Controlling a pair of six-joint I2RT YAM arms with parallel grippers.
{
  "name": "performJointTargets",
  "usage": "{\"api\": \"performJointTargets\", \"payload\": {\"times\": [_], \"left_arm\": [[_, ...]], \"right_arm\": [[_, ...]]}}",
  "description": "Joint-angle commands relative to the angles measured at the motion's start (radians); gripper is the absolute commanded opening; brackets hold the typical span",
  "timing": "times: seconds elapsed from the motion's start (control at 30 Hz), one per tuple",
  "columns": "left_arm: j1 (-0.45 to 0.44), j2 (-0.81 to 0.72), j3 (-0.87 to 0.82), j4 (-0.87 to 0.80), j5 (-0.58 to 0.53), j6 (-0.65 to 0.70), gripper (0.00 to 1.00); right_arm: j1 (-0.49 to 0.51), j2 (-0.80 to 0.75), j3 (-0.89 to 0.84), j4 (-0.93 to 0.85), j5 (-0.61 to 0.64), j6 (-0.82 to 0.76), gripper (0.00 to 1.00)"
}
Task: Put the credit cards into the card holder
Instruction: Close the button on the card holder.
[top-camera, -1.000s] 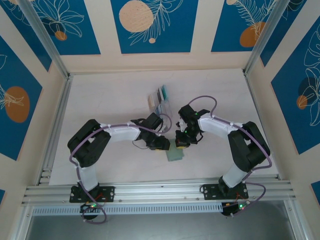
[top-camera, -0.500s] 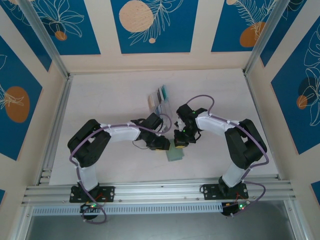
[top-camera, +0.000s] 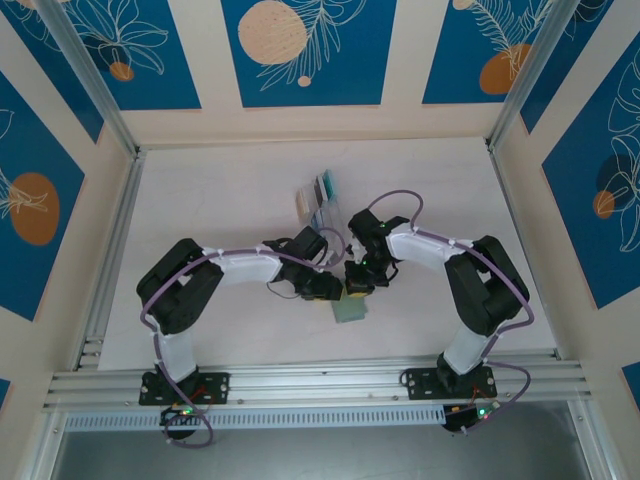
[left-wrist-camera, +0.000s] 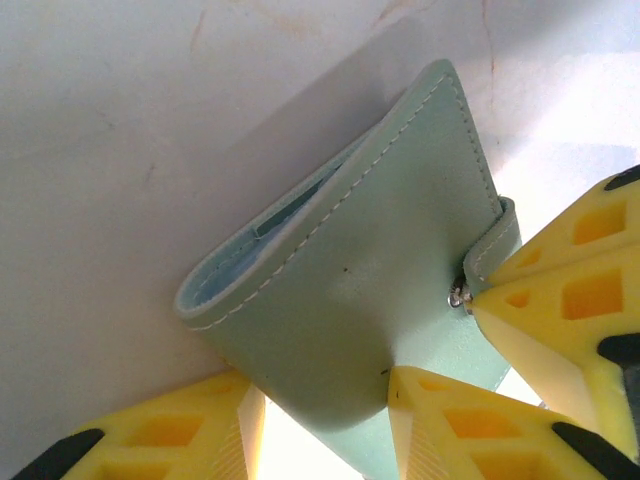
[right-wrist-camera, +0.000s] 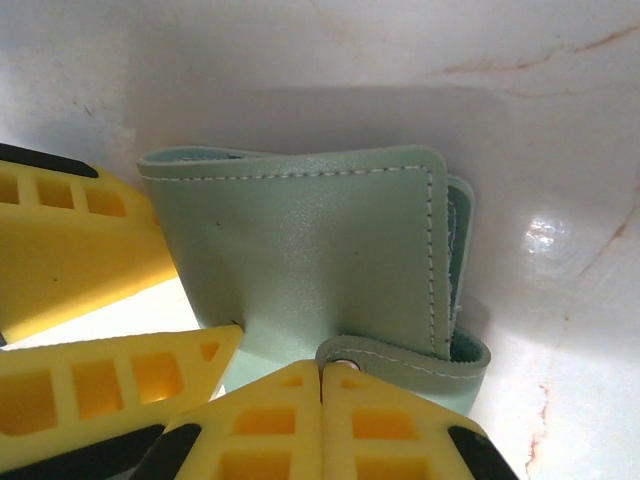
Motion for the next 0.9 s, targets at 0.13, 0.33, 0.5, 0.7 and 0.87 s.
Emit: {"api": "performJointTargets", "payload": {"times": [0.13, 0.33, 0.5, 0.7, 0.87], "left_arm": [[-0.015, 0.027, -0.013, 0.030, 0.025, -0.005, 0.35], [-0.014, 0.027, -0.017, 0.042, 0.027, -0.009, 0.35], [-0.014, 0.027, -0.017, 0.043, 0.027, -0.010, 0.35], [-0.010, 0.014, -0.022, 0.042, 0.024, -0.011, 0.35], [0.022, -0.032, -0.038, 0.019, 0.018, -0.004, 0.35]], "right_arm": [[0.022, 0.064, 0.014, -0.024, 0.008, 0.008, 0.00], [0.024, 0.089, 0.009, -0.034, 0.028, 0.018, 0.00], [0.021, 0.102, 0.002, -0.036, 0.039, 0.025, 0.00], [0.024, 0.095, 0.009, -0.035, 0.033, 0.024, 0.00], [0.026, 0.095, 0.011, -0.022, 0.020, 0.029, 0.00]]}}
